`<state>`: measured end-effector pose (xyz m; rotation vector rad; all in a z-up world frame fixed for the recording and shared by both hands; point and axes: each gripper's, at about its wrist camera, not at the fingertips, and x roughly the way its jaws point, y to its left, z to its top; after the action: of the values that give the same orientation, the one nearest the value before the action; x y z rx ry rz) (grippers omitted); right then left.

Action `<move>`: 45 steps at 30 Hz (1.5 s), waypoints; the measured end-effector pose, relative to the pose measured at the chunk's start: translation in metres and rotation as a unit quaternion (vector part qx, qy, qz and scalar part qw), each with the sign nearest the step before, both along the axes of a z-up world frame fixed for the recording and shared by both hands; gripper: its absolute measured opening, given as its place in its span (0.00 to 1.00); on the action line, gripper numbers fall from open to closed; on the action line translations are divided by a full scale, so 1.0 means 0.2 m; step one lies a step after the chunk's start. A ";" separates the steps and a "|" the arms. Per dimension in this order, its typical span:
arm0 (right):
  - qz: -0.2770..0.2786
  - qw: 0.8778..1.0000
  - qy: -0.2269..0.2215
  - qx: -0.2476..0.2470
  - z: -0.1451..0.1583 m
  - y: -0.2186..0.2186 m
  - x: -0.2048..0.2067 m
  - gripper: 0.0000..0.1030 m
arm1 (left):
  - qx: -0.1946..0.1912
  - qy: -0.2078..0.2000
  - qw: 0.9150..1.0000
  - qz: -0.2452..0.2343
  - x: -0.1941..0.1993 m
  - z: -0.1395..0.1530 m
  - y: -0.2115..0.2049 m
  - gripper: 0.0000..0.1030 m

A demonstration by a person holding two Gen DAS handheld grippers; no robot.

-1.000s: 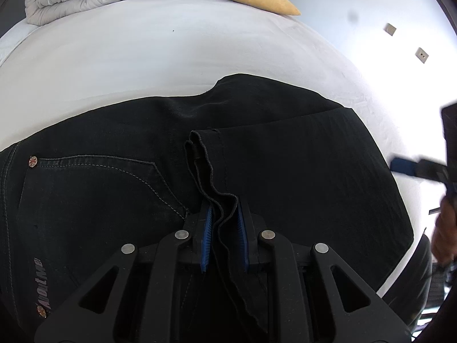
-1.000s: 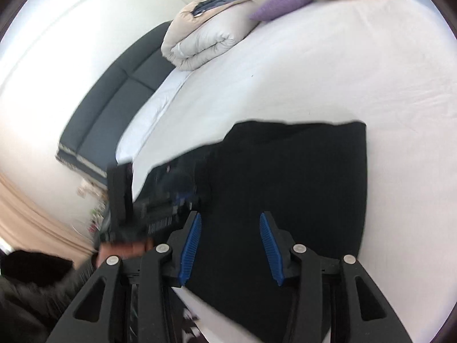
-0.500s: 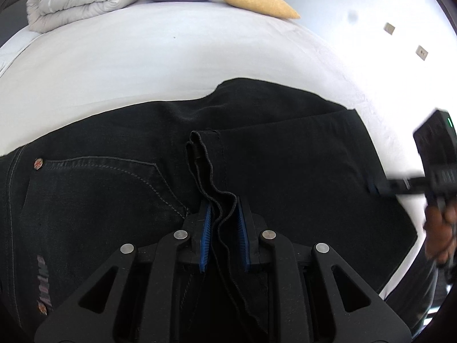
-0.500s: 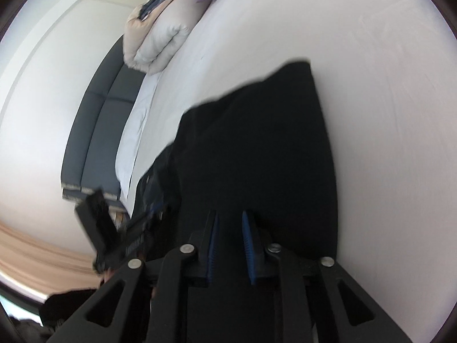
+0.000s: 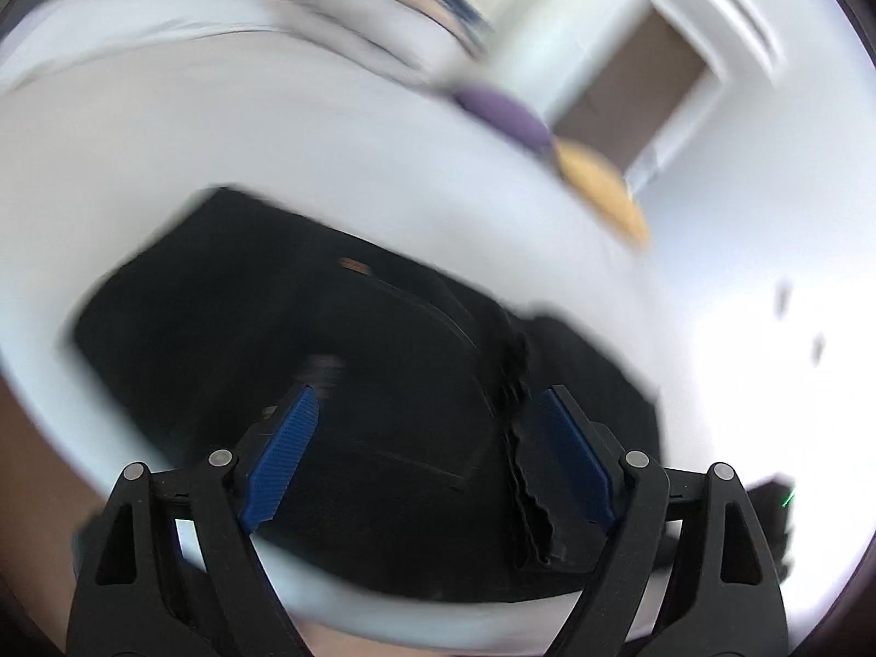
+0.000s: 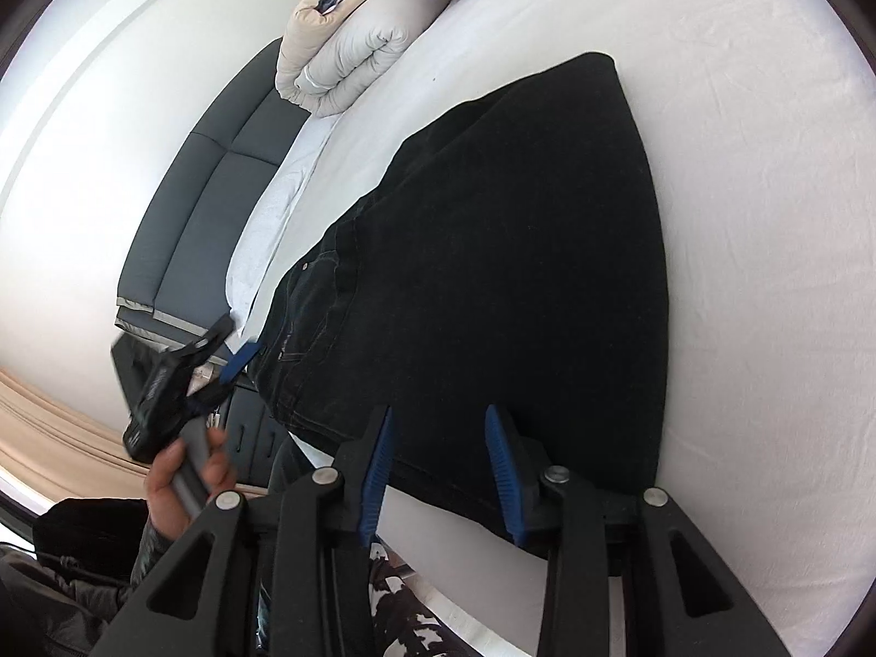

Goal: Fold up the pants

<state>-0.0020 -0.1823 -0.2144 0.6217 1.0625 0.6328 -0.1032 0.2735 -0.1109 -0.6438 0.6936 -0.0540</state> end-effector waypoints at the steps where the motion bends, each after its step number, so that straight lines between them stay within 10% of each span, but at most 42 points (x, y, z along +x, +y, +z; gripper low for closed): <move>1: -0.001 1.000 -0.001 0.005 0.01 0.00 -0.01 0.44 | -0.021 -0.004 0.999 0.025 -0.05 -0.01 0.07 0.87; 6: -0.007 1.000 0.003 0.009 0.03 0.03 0.03 0.51 | -0.123 -0.007 0.985 0.120 -0.22 -0.14 0.38 0.88; 15: -0.025 0.999 0.012 0.033 0.05 -0.01 0.02 0.52 | -0.302 0.017 0.942 0.143 -0.23 -0.43 0.55 0.87; 26: -0.010 0.996 -0.008 0.092 0.13 0.06 0.08 0.52 | -0.381 -0.007 0.915 0.133 -0.15 -0.68 0.64 0.86; 34: 0.050 0.995 -0.007 0.091 0.19 0.40 0.28 0.50 | -0.400 0.000 0.908 0.122 0.02 -0.74 0.66 0.27; 45: 0.085 0.993 0.083 0.023 -0.05 0.84 0.64 0.23 | -0.244 -0.015 0.965 0.092 0.09 -0.45 0.56 0.15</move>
<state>0.1253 -0.0136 -0.2234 0.6371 1.2673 0.7651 -0.0851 0.3862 -0.2003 -1.1763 0.5906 -0.0619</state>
